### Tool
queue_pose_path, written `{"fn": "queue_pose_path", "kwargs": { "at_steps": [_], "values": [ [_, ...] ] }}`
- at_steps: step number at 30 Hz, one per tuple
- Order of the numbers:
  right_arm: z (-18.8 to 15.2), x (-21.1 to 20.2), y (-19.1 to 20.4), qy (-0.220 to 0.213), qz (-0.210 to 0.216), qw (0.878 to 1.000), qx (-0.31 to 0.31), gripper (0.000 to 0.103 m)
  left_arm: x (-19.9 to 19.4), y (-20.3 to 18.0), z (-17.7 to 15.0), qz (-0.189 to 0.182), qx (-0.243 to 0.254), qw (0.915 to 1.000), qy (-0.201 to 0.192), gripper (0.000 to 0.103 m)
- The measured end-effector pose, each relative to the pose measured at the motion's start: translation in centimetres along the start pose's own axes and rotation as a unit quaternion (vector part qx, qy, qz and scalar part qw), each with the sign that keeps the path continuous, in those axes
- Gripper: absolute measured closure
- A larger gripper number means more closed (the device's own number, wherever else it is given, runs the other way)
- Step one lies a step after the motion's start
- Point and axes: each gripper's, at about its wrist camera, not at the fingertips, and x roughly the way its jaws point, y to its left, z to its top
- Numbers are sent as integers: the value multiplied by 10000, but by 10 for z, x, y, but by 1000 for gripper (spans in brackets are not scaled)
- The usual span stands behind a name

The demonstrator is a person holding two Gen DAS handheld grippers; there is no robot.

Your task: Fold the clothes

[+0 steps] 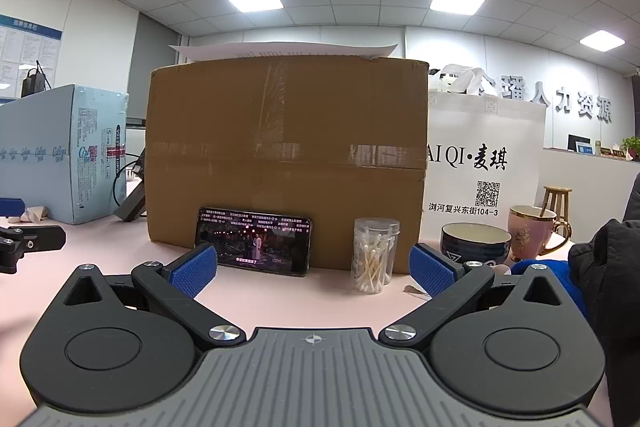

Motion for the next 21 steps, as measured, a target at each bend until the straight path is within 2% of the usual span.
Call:
{"fn": "queue_pose_path", "kwargs": {
  "at_steps": [21],
  "values": [
    [0,1,1,40,83,9999,-85,0,-4,0,0,-71,4,9999,-100,0]
  ]
}}
